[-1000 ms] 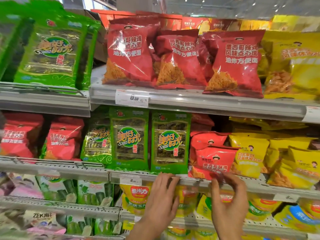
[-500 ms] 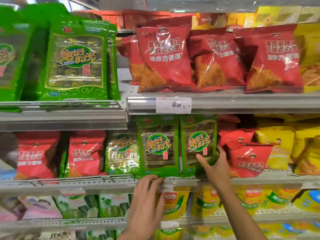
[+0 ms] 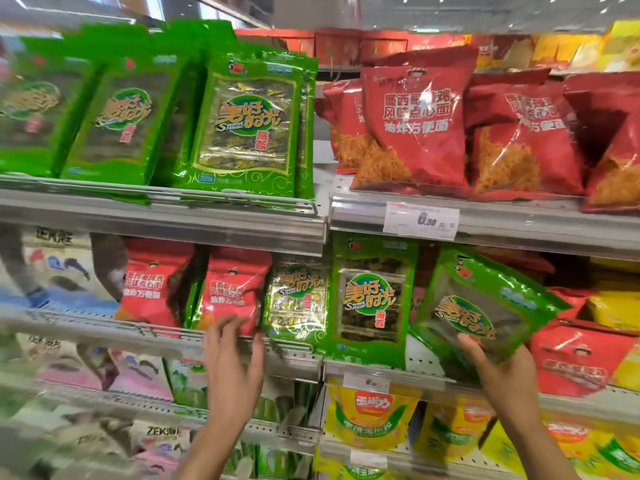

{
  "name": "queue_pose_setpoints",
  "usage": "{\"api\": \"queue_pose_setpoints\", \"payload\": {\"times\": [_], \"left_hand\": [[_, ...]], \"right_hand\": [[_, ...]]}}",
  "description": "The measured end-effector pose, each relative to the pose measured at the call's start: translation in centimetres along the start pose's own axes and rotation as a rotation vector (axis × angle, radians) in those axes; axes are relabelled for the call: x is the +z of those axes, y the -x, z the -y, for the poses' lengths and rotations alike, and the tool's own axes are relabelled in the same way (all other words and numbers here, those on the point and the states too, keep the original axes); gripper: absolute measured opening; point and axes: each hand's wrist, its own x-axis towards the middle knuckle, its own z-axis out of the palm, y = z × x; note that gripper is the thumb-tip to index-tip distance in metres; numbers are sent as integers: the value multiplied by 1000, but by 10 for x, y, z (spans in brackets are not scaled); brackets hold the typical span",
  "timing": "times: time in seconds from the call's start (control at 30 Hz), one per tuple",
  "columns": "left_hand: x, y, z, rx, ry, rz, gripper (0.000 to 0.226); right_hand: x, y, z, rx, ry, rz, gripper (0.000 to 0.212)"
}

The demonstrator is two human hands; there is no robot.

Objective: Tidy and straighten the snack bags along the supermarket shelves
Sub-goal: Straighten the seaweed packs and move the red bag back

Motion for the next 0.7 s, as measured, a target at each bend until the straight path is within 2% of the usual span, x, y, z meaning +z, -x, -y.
{"api": "queue_pose_setpoints", "payload": {"times": [0.07, 0.13, 0.23, 0.3, 0.57, 0.7], "left_hand": [[-10, -16, 13, -53, -61, -52, 38], [-17, -31, 27, -104, -109, -24, 52], [-25, -56, 46, -196, -134, 122, 77], [-27, -72, 54, -241, -86, 217, 84], [-20, -107, 65, -352, 88, 364, 71], [-21, -116, 65, -437, 247, 404, 51]], "right_hand": [[-3, 2, 2, -20, 28, -66, 17], [-6, 3, 7, -26, 32, -122, 18], [-10, 6, 13, -17, 18, -161, 21], [-11, 11, 18, -12, 15, -174, 22], [-3, 30, 30, 45, -110, -189, 27], [-2, 35, 34, 45, -146, -199, 20]]}}
